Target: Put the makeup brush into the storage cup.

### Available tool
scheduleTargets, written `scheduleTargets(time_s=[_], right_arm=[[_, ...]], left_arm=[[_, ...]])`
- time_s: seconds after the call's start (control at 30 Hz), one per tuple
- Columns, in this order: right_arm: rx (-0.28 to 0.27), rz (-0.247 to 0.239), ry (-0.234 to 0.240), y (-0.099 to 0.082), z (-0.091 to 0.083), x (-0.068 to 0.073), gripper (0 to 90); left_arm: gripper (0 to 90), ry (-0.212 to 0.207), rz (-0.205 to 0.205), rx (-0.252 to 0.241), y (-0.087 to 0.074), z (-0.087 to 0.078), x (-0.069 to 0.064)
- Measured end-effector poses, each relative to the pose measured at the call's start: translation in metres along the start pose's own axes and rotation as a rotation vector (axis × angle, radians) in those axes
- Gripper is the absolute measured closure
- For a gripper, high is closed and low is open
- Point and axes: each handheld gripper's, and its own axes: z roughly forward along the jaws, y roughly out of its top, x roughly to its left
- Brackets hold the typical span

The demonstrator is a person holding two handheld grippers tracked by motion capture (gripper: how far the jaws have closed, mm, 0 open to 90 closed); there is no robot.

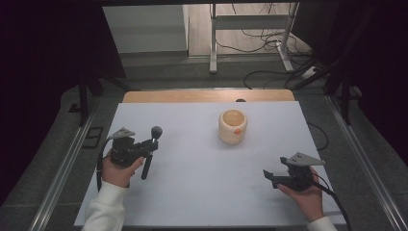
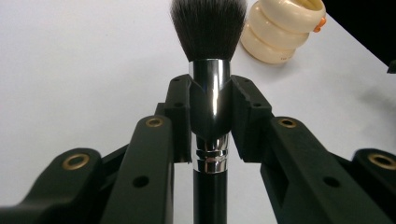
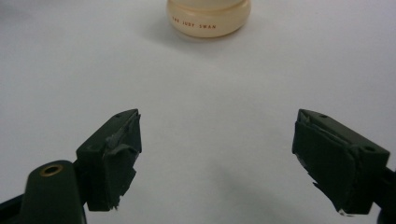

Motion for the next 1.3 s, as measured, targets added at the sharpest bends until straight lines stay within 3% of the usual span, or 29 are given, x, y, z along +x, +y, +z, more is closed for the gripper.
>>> scheduleTargets(time_s=[0.13, 0.53, 0.8, 1.3], right_arm=[[-0.013, -0.012, 0.005, 0.002, 0.0, 0.003, 17.3], [-0.021, -0.005, 0.04, 0.006, 0.006, 0.008, 17.9], [-0.021, -0.008, 0.052, 0.007, 0.008, 0.011, 18.1], [-0.013, -0.03, 0.075, 0.011, 0.016, 0.021, 18.1]], left_arm=[[70.9, -0.001, 0.029, -0.007, 0.0, 0.001, -0.005], [70.9, -0.03, 0.052, -0.003, 0.001, 0.006, -0.013], [70.9, -0.034, 0.09, -0.02, 0.0, 0.009, -0.02], [70.8, -0.052, 0.119, -0.029, 0.0, 0.014, -0.03]])
